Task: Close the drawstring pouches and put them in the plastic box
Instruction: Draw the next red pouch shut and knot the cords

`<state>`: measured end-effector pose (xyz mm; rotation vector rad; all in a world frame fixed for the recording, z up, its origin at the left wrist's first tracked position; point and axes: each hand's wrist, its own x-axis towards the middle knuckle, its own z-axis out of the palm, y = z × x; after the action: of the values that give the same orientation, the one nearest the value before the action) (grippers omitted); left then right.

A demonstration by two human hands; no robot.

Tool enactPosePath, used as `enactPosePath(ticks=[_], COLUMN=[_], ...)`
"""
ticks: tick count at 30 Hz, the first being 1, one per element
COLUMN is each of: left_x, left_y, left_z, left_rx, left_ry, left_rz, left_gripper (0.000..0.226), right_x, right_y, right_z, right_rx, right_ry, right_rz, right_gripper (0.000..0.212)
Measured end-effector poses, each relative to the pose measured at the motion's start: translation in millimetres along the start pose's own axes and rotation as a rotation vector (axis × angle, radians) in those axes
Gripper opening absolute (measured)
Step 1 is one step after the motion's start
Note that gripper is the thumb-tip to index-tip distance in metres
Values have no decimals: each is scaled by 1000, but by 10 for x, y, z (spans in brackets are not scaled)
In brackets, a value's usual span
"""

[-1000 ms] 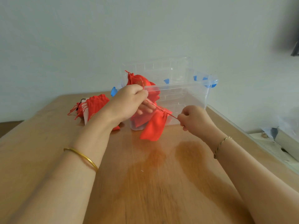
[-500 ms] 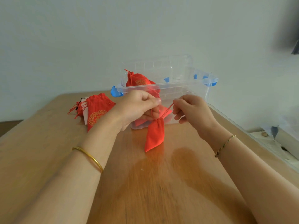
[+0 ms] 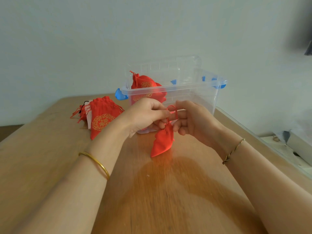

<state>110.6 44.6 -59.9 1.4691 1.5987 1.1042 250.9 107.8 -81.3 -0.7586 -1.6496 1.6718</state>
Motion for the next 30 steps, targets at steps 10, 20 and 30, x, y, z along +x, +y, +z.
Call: enactPosePath(ticks=[10,20,30], left_x=[46,69,51], left_y=[-53,-60,2], left_z=[6,10,-2], left_rx=[-84,-121,-185], left_ry=[149,259,255], left_rz=[-62,-100,-143], left_gripper=[12,11,11], right_x=[24,37,13], right_y=[78,114,89], right_z=[27,81,63], right_rx=[-311,-643,-630], right_ry=[96,162,145], right_rz=[-279,-511,-331], right_gripper=[25,14,16])
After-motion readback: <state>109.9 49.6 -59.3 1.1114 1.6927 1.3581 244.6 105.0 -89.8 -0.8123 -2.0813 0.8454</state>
